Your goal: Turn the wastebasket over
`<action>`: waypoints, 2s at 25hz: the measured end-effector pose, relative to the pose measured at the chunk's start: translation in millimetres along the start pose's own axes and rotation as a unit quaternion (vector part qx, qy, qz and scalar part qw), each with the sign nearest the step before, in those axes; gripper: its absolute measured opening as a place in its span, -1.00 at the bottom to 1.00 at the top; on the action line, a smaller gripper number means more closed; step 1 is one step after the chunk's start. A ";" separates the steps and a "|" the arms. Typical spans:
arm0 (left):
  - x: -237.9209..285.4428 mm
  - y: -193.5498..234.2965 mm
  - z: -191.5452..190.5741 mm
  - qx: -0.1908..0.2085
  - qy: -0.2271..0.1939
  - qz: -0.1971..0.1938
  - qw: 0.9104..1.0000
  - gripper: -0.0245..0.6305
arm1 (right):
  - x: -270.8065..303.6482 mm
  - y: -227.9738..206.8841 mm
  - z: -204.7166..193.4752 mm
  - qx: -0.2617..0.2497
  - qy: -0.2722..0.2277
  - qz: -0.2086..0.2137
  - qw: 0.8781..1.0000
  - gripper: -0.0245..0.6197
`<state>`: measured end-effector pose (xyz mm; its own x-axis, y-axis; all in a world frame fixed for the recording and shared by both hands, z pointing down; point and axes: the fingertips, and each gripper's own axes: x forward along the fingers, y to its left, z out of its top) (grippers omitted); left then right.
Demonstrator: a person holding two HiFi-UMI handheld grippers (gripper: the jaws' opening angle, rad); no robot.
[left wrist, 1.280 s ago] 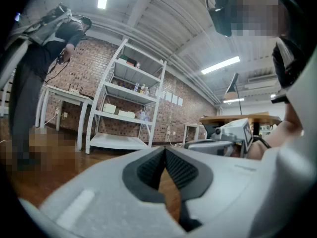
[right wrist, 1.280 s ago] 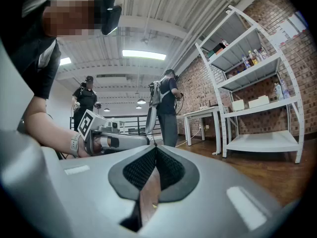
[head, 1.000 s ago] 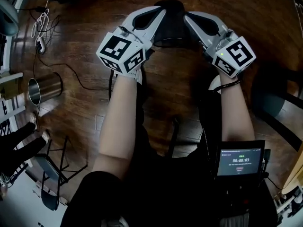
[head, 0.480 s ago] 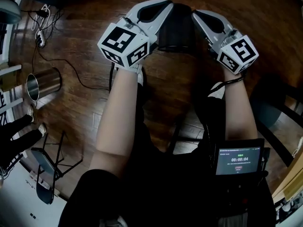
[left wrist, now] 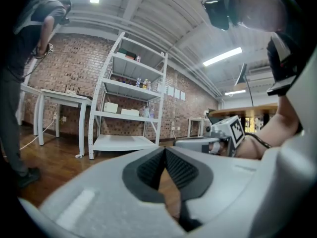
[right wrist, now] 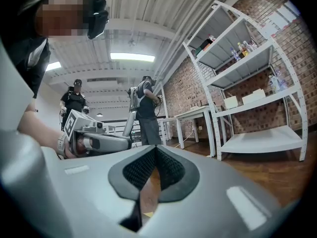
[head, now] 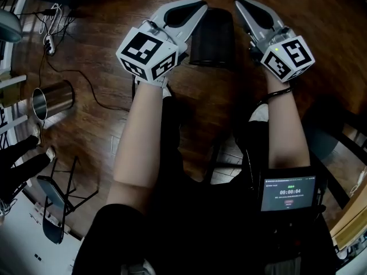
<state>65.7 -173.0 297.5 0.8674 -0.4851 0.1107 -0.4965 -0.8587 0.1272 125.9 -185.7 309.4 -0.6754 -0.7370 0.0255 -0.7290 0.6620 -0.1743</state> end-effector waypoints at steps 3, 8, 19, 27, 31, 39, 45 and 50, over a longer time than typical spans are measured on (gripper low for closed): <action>3.6 2.5 2.9 -0.009 -0.013 0.003 1.000 -0.93 | 3.3 6.9 1.6 -0.006 0.001 0.002 1.000 -0.89; -1.3 0.5 10.8 -0.006 -0.024 -0.005 1.000 -0.93 | 7.5 16.1 -3.5 -0.012 0.011 0.009 1.000 -0.89; -14.0 10.8 28.9 -0.009 -0.049 0.004 0.999 -0.93 | 0.1 -16.3 -17.4 0.162 -0.085 -0.041 0.982 -0.89; -22.4 12.5 41.4 -0.019 -0.072 0.008 0.997 -0.93 | -38.6 -32.7 -120.7 0.463 -0.269 -0.102 0.838 -0.89; -23.7 12.1 46.6 -0.023 -0.081 0.007 0.996 -0.93 | -56.5 -21.9 -173.7 0.517 -0.290 -0.140 0.793 -0.89; -27.9 13.6 51.8 -0.039 -0.094 0.005 0.995 -0.93 | -95.8 18.5 -269.5 0.560 -0.247 -0.217 0.760 -0.80; -31.2 14.1 55.0 -0.044 -0.100 0.010 0.994 -0.93 | -112.9 41.0 -331.3 0.589 -0.219 -0.269 0.730 -0.68; -35.2 14.3 57.4 -0.043 -0.103 0.009 0.994 -0.93 | -108.8 46.6 -350.8 0.594 -0.209 -0.281 0.724 -0.60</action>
<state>29.9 -177.7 238.9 0.8428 -0.5309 -0.0888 -0.5049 -0.8369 0.2114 126.3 -26.9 643.8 -0.0357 -0.9860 0.1631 -0.0972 -0.1590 -0.9825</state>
